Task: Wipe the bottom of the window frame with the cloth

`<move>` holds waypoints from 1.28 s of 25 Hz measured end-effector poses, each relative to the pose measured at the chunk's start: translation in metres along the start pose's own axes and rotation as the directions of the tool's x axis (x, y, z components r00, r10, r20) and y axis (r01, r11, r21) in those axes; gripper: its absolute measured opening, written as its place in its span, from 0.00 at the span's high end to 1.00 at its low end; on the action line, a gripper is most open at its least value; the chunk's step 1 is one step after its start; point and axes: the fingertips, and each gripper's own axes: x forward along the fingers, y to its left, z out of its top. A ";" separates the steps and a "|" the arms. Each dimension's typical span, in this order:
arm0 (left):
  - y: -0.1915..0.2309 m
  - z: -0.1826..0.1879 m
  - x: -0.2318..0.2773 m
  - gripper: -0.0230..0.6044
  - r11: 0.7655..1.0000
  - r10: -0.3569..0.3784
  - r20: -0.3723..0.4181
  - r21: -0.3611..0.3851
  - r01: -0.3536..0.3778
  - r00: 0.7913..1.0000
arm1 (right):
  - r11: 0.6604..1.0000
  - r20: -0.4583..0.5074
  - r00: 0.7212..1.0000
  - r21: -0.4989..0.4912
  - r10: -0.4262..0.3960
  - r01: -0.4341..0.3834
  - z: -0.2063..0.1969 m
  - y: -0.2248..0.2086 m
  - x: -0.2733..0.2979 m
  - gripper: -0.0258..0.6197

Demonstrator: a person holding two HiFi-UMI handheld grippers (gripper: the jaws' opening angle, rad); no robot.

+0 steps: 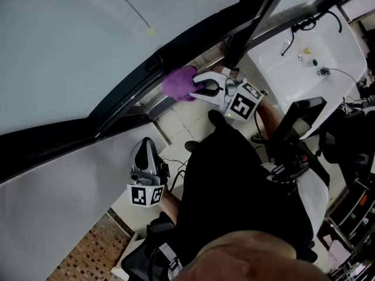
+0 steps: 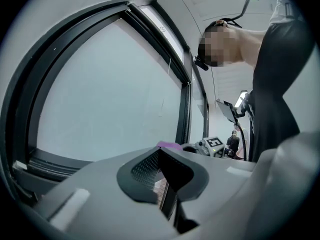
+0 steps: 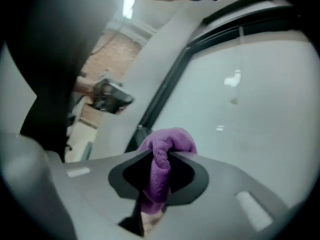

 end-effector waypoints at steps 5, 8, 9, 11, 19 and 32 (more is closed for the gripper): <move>-0.002 0.003 -0.009 0.98 1.000 0.026 0.006 0.004 -0.026 1.000 | 0.900 -0.205 0.907 0.167 -0.367 0.402 -0.053 -0.129 0.038 0.86; -0.003 0.005 -0.016 0.98 0.999 0.049 0.010 0.006 -0.049 0.999 | 0.941 -0.314 0.914 0.134 -0.257 0.311 -0.079 -0.118 0.091 0.86; -0.002 0.006 -0.018 0.98 0.998 0.058 0.011 0.006 -0.058 0.998 | 0.947 -0.331 0.910 0.115 -0.248 0.300 -0.083 -0.114 0.100 0.87; 0.002 0.006 -0.022 0.98 0.997 0.074 0.012 0.002 -0.074 0.997 | 0.950 -0.352 0.901 0.088 -0.253 0.301 -0.085 -0.111 0.105 0.87; 0.001 0.005 -0.011 0.98 0.999 0.051 0.013 0.009 -0.051 0.999 | 0.927 -0.554 0.763 -0.044 -0.333 0.372 -0.130 -0.133 0.058 0.86; -0.004 0.003 0.004 0.98 1.000 0.014 0.000 0.001 -0.014 1.000 | 0.955 -0.619 0.743 -0.039 -0.255 0.295 -0.139 -0.128 0.082 0.87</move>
